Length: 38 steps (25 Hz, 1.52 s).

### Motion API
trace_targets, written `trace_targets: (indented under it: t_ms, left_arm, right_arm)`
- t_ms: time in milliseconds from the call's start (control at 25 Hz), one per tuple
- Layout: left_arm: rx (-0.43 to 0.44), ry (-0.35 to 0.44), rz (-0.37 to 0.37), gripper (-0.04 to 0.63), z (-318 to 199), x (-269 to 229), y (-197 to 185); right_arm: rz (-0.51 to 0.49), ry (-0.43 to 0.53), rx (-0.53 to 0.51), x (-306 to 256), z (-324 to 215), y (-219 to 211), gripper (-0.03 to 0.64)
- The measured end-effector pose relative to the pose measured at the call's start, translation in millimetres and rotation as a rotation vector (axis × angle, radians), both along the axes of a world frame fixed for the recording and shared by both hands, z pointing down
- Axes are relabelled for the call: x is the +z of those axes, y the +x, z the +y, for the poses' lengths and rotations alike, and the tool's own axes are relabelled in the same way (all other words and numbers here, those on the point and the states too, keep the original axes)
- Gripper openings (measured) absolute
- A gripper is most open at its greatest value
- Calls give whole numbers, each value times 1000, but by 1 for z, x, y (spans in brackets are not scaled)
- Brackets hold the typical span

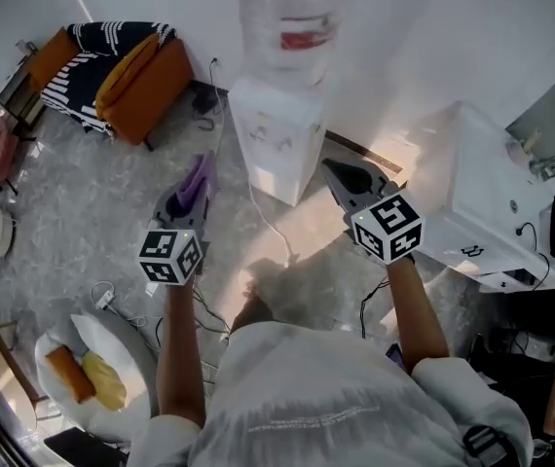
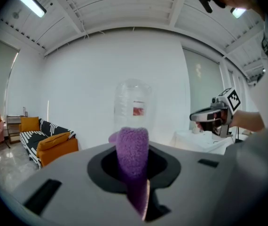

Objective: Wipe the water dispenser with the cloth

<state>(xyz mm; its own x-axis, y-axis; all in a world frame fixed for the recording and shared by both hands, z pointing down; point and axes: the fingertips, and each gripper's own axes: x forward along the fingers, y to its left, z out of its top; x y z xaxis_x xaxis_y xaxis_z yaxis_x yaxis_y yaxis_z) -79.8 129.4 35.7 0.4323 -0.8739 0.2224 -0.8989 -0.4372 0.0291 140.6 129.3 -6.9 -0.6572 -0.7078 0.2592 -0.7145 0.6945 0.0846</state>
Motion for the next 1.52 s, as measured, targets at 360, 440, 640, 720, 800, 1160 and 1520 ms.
trace_targets:
  t_ms: [360,440,640,720,800,1160,1520]
  left_arm:
    - [58,10,102,51,-163,16,-59]
    - [31,-6,133,51,-198,28,-64]
    - [-59,-56,181,51,-270,72,-67]
    - [-94,-96,187,51,-289,101,-61]
    - [-129,-139,202,51,-306,130,-54]
    - [-103,-175,270,55,-352,203,-7]
    - [-52,-190,264,61,-346,212,30]
  right_arm:
    - [25,-59,132,15,-126,-45,15]
    - [15,-68,167,19,-153,-43,15]
    - [5,-129,189,47,-199,-38,15]
    - [15,-160,178,63,-206,-36,15]
    - [40,-181,166,76,-211,-31,15]
    - [96,-289,229,136,-209,24,15]
    - [56,-312,262,146,-195,40,15]
